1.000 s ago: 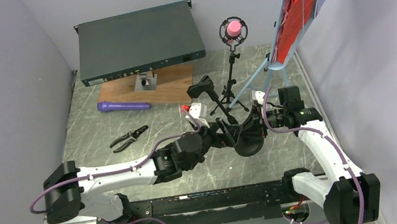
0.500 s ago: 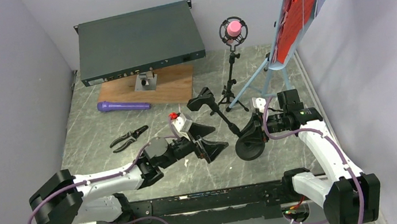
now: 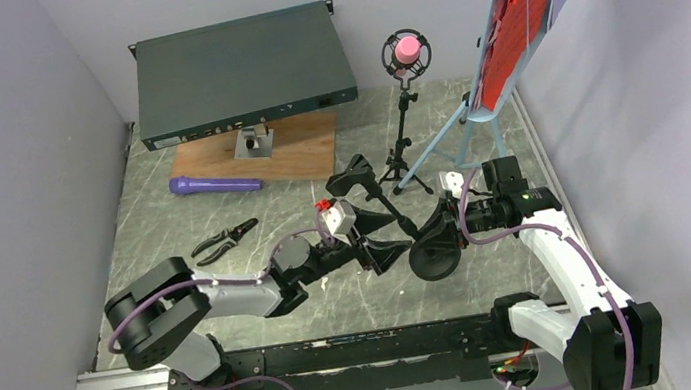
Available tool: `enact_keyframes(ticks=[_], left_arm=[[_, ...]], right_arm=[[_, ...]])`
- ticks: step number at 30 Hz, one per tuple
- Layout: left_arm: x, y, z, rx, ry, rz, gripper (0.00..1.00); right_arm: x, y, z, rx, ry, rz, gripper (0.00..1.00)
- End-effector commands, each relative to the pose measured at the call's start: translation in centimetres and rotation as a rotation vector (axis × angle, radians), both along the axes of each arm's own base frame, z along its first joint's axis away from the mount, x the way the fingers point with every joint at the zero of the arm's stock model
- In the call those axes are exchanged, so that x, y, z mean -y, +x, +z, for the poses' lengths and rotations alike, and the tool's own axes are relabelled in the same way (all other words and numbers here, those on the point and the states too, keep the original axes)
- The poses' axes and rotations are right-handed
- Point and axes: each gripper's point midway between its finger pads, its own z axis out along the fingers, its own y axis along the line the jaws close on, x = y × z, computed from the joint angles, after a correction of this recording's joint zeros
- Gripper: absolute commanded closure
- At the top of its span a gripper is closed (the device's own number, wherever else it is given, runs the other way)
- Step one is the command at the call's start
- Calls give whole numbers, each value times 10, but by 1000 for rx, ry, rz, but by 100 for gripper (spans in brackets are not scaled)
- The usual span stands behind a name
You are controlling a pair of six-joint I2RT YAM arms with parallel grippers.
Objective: Pack up the instrument practice props
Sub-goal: Unscrew the knob on the microphone stand.
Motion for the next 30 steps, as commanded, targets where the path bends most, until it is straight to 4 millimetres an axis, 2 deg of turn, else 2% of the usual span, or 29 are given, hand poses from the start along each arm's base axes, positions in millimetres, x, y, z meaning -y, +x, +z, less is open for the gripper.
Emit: enact_keyframes(ticks=[1,7,11,14,17,20,21,26,28,30], left_arm=[[0,0,54,136,-213,1,27],[7,-2,53,114,-245,-31,38],[8,-1,58,106,-262,-30,40],[9,-1,62,102,-273,-34,47],[10,-1,63,95,-276,-44,68],[10,0,61,78,-276,-37,97],[9,1,59,67,-275,-29,100],[6,13,65,-71,-269,48,100],[17,21,49,-231,-143,162,100],[17,32,24,-480,67,414,100]], right_arm=[[-6,2,28,105,76,49,100],[-6,2,28,103,76,48,100],[-6,2,28,101,76,49,100],[-6,2,27,100,76,47,100],[-6,2,27,99,74,47,100],[-6,3,27,101,73,45,100],[-6,3,27,99,72,43,100],[-4,11,23,76,53,8,100],[-3,20,22,68,36,-27,100],[-3,23,20,50,32,-47,100]])
